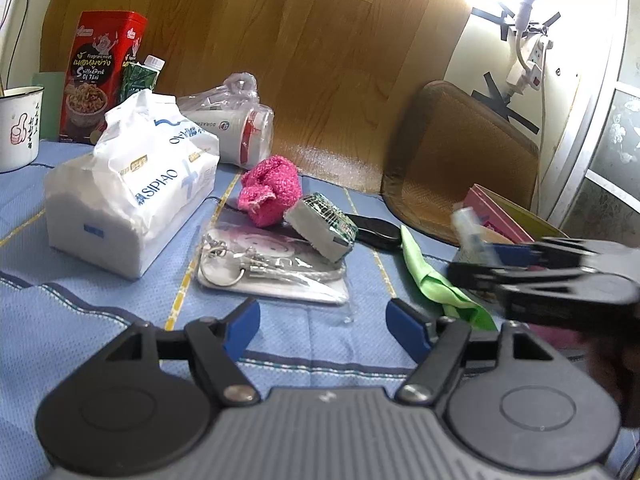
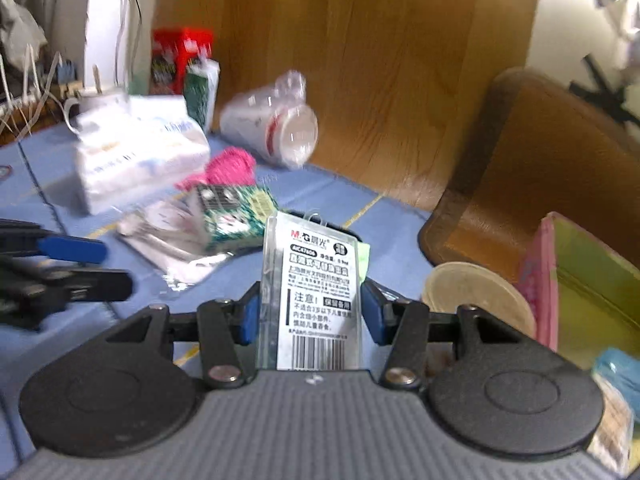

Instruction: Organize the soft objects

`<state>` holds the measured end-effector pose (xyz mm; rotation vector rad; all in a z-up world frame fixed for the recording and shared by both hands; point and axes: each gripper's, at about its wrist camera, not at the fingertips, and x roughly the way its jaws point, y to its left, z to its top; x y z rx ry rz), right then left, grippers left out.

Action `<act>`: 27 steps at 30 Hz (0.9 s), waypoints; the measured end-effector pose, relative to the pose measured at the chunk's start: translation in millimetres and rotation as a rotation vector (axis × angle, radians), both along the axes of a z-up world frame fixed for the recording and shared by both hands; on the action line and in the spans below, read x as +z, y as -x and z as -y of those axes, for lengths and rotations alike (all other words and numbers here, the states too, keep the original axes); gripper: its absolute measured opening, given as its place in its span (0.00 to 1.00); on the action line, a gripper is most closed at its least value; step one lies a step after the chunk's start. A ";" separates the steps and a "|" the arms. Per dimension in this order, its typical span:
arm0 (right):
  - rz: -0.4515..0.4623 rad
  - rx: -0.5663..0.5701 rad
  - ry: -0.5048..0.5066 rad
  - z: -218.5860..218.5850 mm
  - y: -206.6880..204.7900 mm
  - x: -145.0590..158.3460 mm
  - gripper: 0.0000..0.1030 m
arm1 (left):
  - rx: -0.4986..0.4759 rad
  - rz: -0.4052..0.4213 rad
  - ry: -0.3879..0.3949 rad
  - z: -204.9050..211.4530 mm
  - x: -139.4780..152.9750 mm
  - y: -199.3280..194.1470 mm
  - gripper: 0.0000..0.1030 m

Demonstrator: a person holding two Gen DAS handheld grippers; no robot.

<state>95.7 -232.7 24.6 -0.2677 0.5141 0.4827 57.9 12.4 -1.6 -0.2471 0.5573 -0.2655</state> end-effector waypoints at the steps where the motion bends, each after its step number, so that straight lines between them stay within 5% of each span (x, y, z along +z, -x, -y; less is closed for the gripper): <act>1: 0.032 -0.002 -0.016 3.3 11.0 2.9 0.52 | -0.002 -0.001 -0.004 0.8 0.0 0.1 0.69; 4: 0.114 -0.019 -0.076 15.0 40.9 11.5 0.52 | -0.010 -0.008 -0.007 1.6 -0.1 -0.8 0.69; 8: 0.050 0.010 -0.181 24.1 63.3 8.7 0.52 | -0.018 -0.026 0.011 -1.1 -1.2 -3.4 0.69; 17: -0.041 0.072 -0.070 -7.1 89.4 -41.6 0.50 | -0.020 -0.051 -0.001 1.4 -0.6 -2.0 0.69; 27: -0.090 0.053 -0.160 4.0 77.5 -42.7 0.50 | -0.078 -0.090 -0.007 28.5 4.7 9.8 0.70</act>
